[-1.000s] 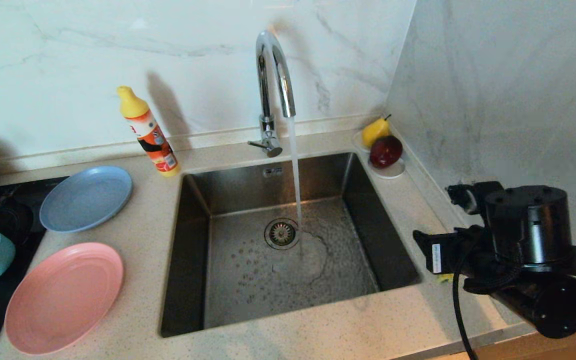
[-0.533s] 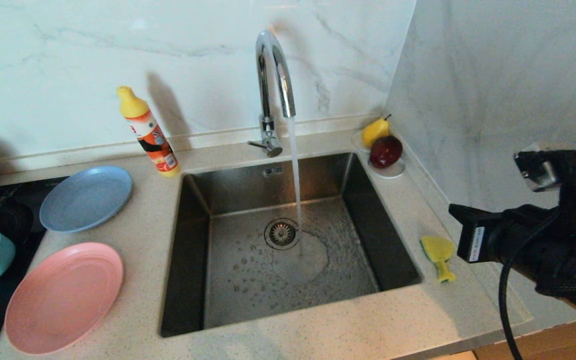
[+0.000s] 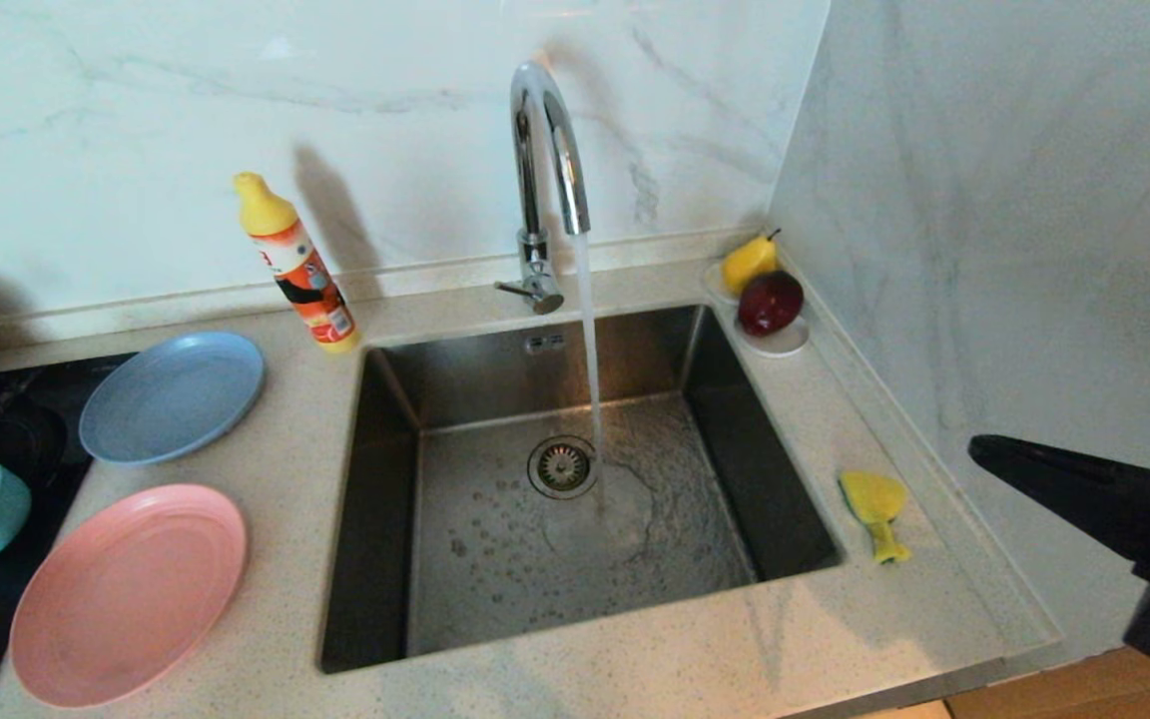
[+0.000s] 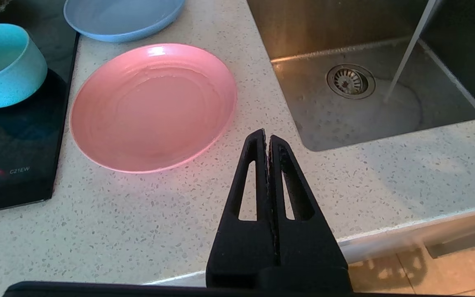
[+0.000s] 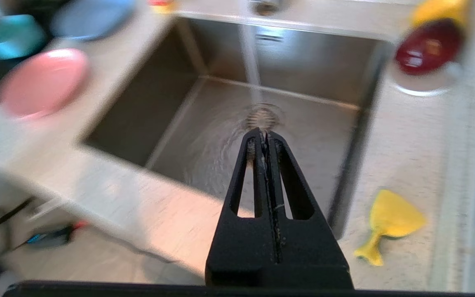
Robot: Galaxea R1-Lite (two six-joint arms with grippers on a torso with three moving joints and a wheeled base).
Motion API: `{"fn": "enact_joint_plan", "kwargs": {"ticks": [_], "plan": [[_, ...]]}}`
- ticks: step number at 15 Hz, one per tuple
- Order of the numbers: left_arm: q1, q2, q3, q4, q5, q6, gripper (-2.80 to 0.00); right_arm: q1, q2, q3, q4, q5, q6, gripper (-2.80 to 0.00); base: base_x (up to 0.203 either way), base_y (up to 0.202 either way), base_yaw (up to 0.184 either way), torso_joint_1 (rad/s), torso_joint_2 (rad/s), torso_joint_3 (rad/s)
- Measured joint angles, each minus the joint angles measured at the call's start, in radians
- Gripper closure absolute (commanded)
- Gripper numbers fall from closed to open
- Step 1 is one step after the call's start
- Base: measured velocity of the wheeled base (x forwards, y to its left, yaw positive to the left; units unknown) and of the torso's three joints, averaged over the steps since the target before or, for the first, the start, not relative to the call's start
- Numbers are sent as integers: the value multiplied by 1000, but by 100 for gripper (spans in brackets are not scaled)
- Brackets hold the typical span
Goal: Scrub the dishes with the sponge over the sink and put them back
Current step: Turn off the faucet
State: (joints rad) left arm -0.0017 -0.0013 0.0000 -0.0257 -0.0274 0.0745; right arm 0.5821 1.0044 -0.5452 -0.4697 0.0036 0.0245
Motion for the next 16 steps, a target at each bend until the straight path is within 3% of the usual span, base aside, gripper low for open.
{"fn": "enact_joint_plan", "kwargs": {"ticks": [4,9,12,16], "plan": [[0,0,0,0,0,0,0,-170,-174,120,12,272,-22,0,0,0,0,0,0,0],[0,0,0,0,0,0,0,-378,-393,230,97,512,-34,0,0,0,0,0,0,0],[0,0,0,0,0,0,0,-456,-512,250,227,558,-31,0,0,0,0,0,0,0],[0,0,0,0,0,1,0,-549,-648,304,274,534,-25,0,0,0,0,0,0,0]]}}
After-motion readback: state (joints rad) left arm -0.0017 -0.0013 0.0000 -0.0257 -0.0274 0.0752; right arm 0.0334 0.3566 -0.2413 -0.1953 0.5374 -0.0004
